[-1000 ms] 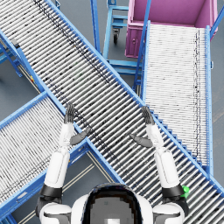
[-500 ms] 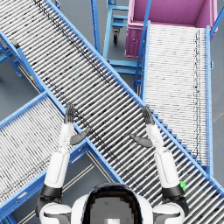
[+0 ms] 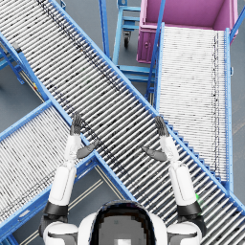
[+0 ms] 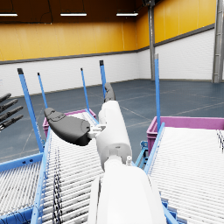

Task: Pick up the oil and place it on the left assembly line, put the cola on the right, and keep Sprite still

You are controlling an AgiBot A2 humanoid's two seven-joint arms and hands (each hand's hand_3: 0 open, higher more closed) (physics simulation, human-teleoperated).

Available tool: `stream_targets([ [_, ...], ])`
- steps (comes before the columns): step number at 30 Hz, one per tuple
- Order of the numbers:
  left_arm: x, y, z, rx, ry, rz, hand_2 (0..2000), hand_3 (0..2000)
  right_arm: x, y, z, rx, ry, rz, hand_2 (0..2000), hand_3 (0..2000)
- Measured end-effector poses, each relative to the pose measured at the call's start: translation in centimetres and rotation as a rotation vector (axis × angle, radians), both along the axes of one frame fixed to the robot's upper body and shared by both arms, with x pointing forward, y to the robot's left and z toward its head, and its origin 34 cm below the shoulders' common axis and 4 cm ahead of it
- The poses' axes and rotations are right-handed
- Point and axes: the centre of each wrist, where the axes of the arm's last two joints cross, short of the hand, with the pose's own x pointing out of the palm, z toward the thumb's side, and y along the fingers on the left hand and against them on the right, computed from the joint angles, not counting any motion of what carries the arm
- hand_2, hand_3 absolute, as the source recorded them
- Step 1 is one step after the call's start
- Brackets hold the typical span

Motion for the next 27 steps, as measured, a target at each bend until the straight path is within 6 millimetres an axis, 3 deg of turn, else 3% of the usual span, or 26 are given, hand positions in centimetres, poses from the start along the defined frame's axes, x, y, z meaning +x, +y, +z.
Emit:
stream_targets([
  [27, 0.00, 0.00, 0.00, 0.000, 0.000, 0.000, 0, 0, 0.00, 0.00, 0.00, 0.000, 0.000, 0.000, 0, 0],
])
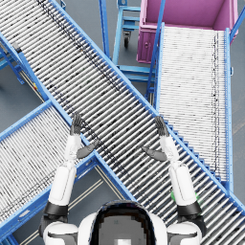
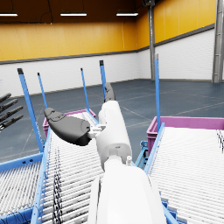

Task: Pick up the oil and place it on the left assembly line, put the cola on the right, and keep Sprite still

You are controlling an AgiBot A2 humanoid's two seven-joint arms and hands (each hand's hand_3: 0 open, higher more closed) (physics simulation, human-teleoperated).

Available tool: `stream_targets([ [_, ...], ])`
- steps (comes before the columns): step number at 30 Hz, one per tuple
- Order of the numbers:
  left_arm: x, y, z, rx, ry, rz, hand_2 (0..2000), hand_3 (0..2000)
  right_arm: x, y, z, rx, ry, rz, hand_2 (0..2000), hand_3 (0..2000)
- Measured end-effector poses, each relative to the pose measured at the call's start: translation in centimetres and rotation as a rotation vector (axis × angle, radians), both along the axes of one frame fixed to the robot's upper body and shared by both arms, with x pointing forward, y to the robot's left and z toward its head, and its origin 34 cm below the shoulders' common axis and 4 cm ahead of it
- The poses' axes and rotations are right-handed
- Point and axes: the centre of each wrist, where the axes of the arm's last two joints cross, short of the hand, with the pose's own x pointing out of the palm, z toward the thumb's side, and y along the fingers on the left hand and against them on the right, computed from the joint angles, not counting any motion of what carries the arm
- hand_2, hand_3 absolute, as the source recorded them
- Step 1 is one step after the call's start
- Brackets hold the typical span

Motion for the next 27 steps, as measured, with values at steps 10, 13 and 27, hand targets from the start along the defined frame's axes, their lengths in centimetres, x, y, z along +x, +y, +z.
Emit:
stream_targets([
  [10, 0.00, 0.00, 0.00, 0.000, 0.000, 0.000, 0, 0, 0.00, 0.00, 0.00, 0.000, 0.000, 0.000, 0, 0],
  [13, 0.00, 0.00, 0.00, 0.000, 0.000, 0.000, 0, 0, 0.00, 0.00, 0.00, 0.000, 0.000, 0.000, 0, 0],
  [27, 0.00, 0.00, 0.00, 0.004, -0.058, -0.037, 0, 0, 0.00, 0.00, 0.00, 0.037, -0.033, -0.048, 0, 0],
])
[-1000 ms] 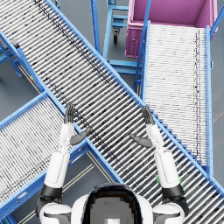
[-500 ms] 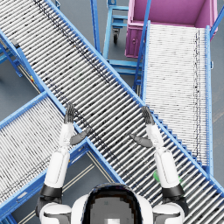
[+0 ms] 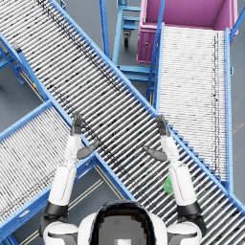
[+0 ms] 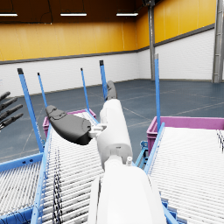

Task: Pick up the oil and place it on the left assembly line, put the cola on the right, and keep Sprite still

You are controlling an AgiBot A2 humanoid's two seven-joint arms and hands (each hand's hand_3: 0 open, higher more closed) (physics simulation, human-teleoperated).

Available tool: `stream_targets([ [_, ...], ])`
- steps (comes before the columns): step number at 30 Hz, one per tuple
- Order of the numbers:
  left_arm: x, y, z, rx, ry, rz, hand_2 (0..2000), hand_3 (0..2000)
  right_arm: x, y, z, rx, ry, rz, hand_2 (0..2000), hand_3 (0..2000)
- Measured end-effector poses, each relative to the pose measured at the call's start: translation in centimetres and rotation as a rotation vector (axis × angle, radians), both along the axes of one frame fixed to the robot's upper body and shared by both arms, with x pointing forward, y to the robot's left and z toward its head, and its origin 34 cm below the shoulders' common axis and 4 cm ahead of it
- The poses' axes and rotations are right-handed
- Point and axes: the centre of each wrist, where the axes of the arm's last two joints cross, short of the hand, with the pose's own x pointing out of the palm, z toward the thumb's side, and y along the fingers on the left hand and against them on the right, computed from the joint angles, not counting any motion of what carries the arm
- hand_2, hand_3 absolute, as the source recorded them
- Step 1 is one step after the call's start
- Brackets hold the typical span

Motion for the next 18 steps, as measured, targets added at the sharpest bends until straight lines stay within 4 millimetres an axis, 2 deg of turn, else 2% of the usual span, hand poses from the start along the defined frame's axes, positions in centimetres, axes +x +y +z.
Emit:
stream_targets([
  [14, 0.00, 0.00, 0.00, 0.002, -0.060, -0.040, 0, 0, 0.00, 0.00, 0.00, 0.036, -0.036, -0.051, 0, 0],
  [18, 0.07, -0.02, -0.15, 0.161, -0.104, 0.027, 0, 0, 0.05, 0.01, -0.12, -0.080, -0.075, -0.103, 0, 0],
])
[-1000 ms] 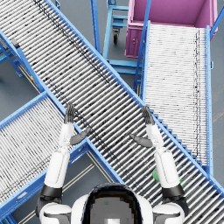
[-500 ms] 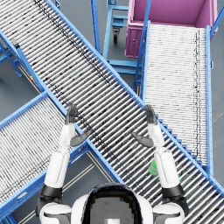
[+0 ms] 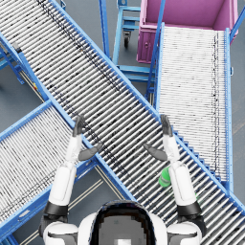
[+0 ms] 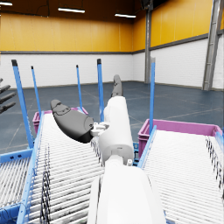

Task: Pick up the oil and place it on the left assembly line, put the cola on the right, and keep Sprite still

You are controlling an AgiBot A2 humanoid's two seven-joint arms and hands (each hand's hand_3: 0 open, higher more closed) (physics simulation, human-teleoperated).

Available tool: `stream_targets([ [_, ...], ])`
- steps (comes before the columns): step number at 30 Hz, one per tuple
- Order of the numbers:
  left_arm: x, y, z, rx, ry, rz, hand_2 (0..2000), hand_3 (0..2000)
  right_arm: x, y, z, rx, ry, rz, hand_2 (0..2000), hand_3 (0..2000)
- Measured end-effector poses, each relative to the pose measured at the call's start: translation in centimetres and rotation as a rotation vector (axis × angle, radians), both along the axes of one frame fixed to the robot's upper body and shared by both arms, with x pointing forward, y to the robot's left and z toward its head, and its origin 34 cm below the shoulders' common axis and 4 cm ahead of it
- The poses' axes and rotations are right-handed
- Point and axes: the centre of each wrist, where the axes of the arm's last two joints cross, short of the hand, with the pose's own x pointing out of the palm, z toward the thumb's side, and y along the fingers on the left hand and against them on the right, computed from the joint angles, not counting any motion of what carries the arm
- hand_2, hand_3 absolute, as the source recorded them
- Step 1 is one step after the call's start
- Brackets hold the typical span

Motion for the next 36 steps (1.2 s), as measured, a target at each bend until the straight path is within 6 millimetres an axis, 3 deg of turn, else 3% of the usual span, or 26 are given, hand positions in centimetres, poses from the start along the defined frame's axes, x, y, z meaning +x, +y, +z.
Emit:
stream_targets([
  [8, 0.09, 0.01, -0.20, 0.199, -0.060, 0.091, 0, 0, 0.09, 0.00, -0.20, -0.199, -0.060, -0.091, 0, 0],
  [36, 0.11, 0.03, -0.21, 0.218, -0.066, 0.100, 0, 0, 0.10, -0.01, -0.21, -0.218, -0.066, -0.100, 0, 0],
])
